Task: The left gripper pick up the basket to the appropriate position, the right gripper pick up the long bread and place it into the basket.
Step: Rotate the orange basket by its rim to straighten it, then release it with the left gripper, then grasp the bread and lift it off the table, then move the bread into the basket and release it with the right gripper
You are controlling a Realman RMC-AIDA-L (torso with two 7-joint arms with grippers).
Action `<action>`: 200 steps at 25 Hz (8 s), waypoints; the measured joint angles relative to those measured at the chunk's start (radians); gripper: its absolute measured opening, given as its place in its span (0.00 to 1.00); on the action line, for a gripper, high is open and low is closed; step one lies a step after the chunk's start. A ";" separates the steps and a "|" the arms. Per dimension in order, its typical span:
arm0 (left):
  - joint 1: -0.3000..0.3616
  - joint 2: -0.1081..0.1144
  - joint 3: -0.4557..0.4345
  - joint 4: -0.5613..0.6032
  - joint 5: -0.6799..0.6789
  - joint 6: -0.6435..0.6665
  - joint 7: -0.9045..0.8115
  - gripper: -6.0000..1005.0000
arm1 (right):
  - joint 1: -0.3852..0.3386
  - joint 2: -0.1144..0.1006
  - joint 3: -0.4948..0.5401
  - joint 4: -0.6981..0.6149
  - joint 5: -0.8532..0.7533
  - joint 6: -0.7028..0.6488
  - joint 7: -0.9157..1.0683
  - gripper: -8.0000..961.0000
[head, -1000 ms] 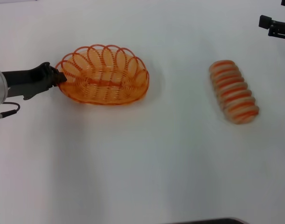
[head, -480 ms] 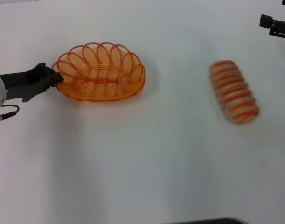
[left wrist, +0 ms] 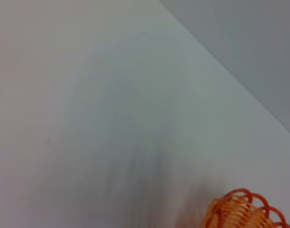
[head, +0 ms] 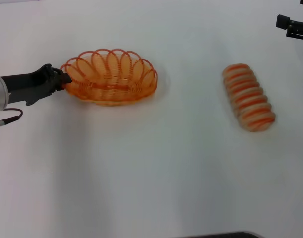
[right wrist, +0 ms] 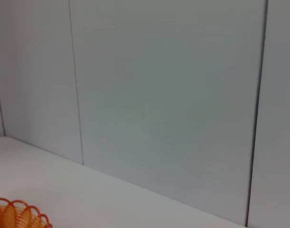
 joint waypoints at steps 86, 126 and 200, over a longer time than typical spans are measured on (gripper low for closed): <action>-0.148 0.123 -0.579 -0.022 -0.064 0.640 1.367 0.85 | 0.597 -0.141 -0.554 0.367 -0.853 0.035 1.580 0.87; -0.145 0.103 -0.580 -0.046 -0.063 0.645 1.377 0.85 | 0.549 -0.091 -0.593 0.066 -0.808 0.044 1.458 0.78; -0.157 0.087 -0.581 -0.029 -0.105 0.644 1.375 0.85 | 0.716 0.028 -1.001 0.077 -0.338 0.222 0.767 0.73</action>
